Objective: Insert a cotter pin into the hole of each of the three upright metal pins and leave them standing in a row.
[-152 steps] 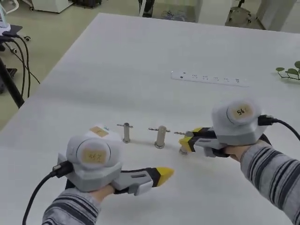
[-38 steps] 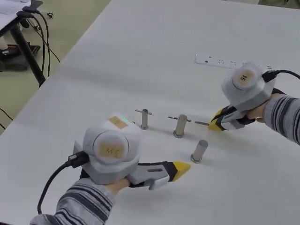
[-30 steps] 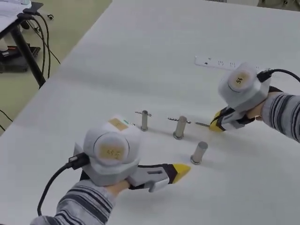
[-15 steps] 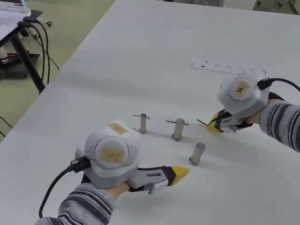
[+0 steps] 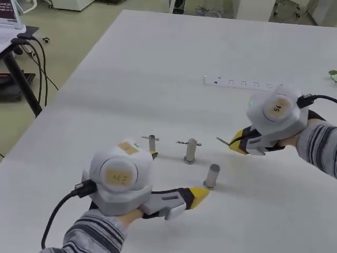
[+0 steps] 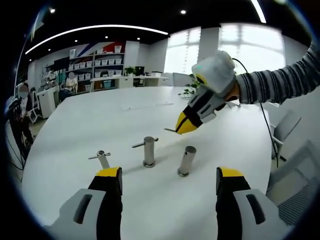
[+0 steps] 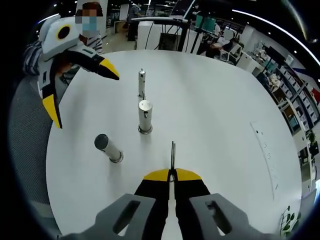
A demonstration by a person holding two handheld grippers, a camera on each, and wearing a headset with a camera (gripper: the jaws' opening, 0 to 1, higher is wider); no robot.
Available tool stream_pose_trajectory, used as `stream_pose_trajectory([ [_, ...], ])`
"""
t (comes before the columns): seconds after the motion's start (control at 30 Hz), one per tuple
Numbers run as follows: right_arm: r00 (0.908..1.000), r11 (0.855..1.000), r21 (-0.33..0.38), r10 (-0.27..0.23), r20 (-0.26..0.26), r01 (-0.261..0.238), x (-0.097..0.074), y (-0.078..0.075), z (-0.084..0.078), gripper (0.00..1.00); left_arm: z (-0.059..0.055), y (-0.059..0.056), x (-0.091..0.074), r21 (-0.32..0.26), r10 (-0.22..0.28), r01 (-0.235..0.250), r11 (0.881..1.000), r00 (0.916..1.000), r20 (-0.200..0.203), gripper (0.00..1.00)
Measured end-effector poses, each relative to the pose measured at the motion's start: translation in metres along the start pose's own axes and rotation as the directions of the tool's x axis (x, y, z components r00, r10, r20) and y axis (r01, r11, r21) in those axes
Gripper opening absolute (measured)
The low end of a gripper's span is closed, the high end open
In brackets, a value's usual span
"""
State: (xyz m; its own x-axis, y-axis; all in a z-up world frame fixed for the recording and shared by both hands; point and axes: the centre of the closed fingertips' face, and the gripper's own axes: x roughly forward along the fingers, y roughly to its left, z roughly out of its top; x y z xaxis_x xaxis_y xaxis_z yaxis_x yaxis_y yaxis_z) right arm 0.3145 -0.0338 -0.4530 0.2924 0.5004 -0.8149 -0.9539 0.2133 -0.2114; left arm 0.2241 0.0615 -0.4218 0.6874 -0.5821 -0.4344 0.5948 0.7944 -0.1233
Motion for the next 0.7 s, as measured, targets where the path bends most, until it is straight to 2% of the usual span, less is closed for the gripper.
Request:
stream_pose_trajectory([
  [0.13,0.9997,1.000,-0.020,-0.003,0.022,0.003,-0.011,0.010,0.005,0.00,0.003,-0.005,-0.001,-0.012,-0.021,0.021,1.000,0.9998,0.001,0.69],
  [0.3,0.9992,0.998,-0.056,-0.005,0.040,0.007,-0.021,0.024,0.007,0.00,0.011,-0.012,-0.002,-0.047,-0.046,0.047,0.998,0.9987,0.023,0.65],
  [0.43,0.9980,0.997,-0.073,0.006,0.063,-0.002,-0.028,0.037,0.010,0.00,0.014,-0.015,-0.002,-0.055,-0.058,0.059,0.997,0.9981,0.022,0.60],
  [0.53,0.9968,0.997,-0.075,0.019,0.078,-0.013,-0.032,0.047,0.010,0.00,0.015,-0.019,-0.003,-0.078,-0.077,0.078,0.994,0.9969,0.019,0.54],
  [0.7,0.9943,0.993,-0.116,0.044,0.097,-0.032,-0.035,0.066,0.011,0.00,0.015,-0.029,-0.003,-0.121,-0.112,0.113,0.986,0.9935,0.019,0.47],
])
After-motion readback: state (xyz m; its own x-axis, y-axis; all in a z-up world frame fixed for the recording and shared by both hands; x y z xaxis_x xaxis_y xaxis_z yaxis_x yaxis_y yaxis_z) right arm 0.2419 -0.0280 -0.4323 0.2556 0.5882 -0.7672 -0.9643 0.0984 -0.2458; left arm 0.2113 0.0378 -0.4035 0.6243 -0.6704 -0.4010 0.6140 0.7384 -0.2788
